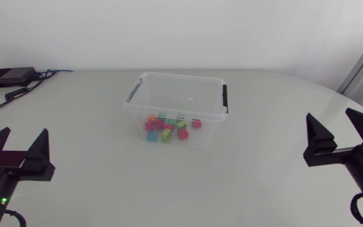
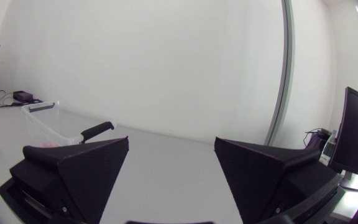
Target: Pick up the duplo bricks and place them in the container
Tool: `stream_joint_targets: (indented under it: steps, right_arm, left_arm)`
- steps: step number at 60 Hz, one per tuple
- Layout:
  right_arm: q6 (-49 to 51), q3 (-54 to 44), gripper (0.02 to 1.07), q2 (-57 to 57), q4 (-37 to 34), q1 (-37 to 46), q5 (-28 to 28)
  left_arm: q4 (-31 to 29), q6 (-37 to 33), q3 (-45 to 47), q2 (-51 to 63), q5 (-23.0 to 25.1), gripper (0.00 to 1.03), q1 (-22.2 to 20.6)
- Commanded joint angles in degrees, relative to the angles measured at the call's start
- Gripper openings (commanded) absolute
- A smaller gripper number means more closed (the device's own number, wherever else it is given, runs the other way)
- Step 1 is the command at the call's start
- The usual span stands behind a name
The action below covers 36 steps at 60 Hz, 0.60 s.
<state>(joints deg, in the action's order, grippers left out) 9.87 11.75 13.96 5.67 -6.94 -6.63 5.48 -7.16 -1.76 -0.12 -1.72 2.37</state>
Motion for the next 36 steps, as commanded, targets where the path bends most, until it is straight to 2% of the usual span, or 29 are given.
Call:
stream_joint_targets:
  steps: [1, 20, 36]
  right_arm:
    - [-3.0, -3.0, 1.02, -2.6, -1.3, 1.4, 1.1]
    - [-9.9, -11.7, 1.02, -14.0, -5.7, 6.9, 6.6]
    - [-9.9, -11.7, 1.02, -14.0, -5.7, 6.9, 6.6]
  left_arm:
    - [-0.7, 2.6, 1.4, -0.2, 0.6, 0.98, -0.7]
    - [-5.5, 7.2, 1.8, 0.1, 1.7, 0.98, -2.4]
    - [-5.5, 7.2, 1.8, 0.1, 1.7, 0.98, -2.4]
